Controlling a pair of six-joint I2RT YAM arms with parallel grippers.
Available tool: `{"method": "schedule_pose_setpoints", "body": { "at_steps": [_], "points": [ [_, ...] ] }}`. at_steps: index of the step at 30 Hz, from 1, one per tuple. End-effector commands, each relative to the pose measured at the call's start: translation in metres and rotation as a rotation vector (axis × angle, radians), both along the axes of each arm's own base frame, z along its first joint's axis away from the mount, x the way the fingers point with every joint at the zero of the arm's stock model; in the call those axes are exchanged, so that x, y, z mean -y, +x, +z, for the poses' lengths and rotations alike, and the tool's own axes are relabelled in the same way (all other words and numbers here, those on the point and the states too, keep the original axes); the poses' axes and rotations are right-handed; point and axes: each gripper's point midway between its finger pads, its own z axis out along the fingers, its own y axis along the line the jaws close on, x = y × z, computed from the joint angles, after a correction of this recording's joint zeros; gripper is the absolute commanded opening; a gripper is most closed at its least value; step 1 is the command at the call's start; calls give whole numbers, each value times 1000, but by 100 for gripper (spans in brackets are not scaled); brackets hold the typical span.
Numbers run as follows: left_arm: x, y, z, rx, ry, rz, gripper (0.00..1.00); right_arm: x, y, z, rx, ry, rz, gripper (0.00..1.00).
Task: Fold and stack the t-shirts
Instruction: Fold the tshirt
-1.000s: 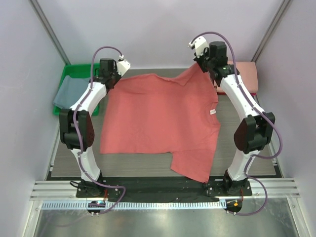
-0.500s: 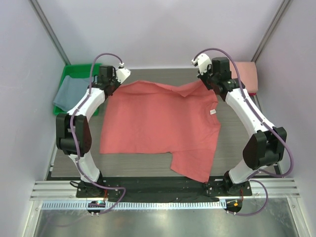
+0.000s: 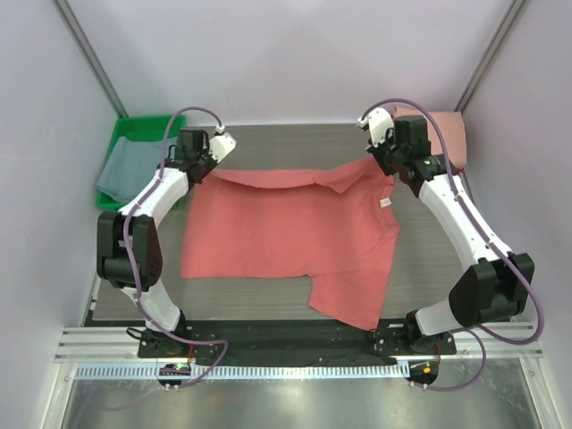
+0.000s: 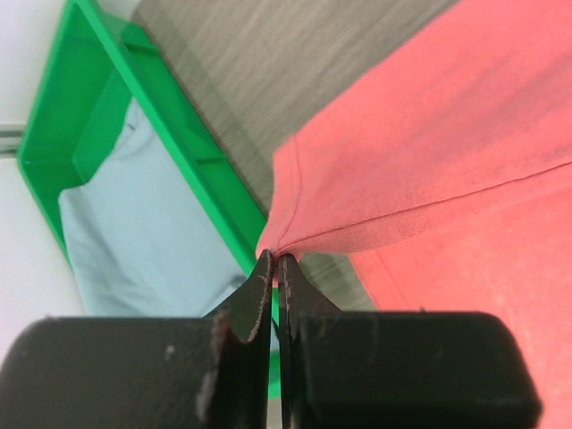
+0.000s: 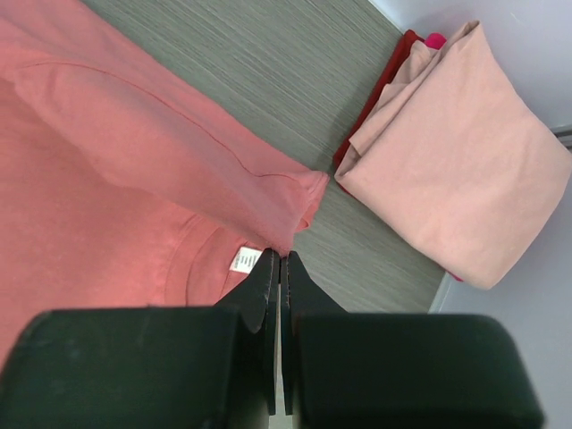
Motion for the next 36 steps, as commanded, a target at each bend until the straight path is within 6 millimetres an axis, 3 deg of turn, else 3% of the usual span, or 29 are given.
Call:
{"method": "schedule_pose_setpoints", "body": {
  "at_steps": [1, 9, 18, 21, 23, 24, 25, 26, 28, 29, 31, 32, 33, 34, 35, 36],
  "points": [
    [-3, -3, 23, 62, 17, -6, 0, 2, -17, 24, 39, 50, -23, 1],
    [-7, -21, -1, 2, 37, -7, 0, -8, -42, 13, -22, 113, 13, 1],
    [-16, -36, -22, -48, 64, 22, 0, -14, -63, -15, -116, 141, 39, 1],
    [-21, -46, -33, -87, 86, 36, 2, -23, -79, -23, -174, 168, 82, 1],
    [-22, -54, -36, -124, 77, 52, 17, -25, -93, -28, -227, 172, 103, 13],
    [-22, -56, -34, -133, 70, 60, 20, -25, -97, -26, -240, 171, 107, 21],
    [-22, -58, -21, -122, 48, 81, 22, -22, -96, -14, -224, 169, 93, 32],
    [-22, -56, -9, -92, 28, 93, 24, -20, -101, -10, -236, 159, 85, 34],
    [-22, -50, 9, -44, -14, 93, 29, -13, -94, 6, -188, 140, 64, 38],
    [-21, -37, 21, 4, -21, 93, 35, -13, -87, 6, -176, 133, 62, 40],
    [-22, -21, 23, 16, -10, 106, 39, -9, -72, -1, -167, 108, 34, 43],
    [-21, -5, 17, -2, -10, 123, 39, -9, -61, -8, -172, 98, 25, 44],
    [-22, 3, 10, -32, -5, 135, 39, -8, -51, -28, -219, 82, 17, 44],
    [-24, -1, -3, -116, 5, 149, 37, -8, -43, -35, -235, 76, 10, 44],
    [-26, 16, -11, -144, -32, 185, 37, -2, -34, -41, -242, 78, -7, 44],
    [-27, 18, -15, -173, -59, 203, 37, 0, -26, -61, -290, 71, -16, 44]
  ]
}}
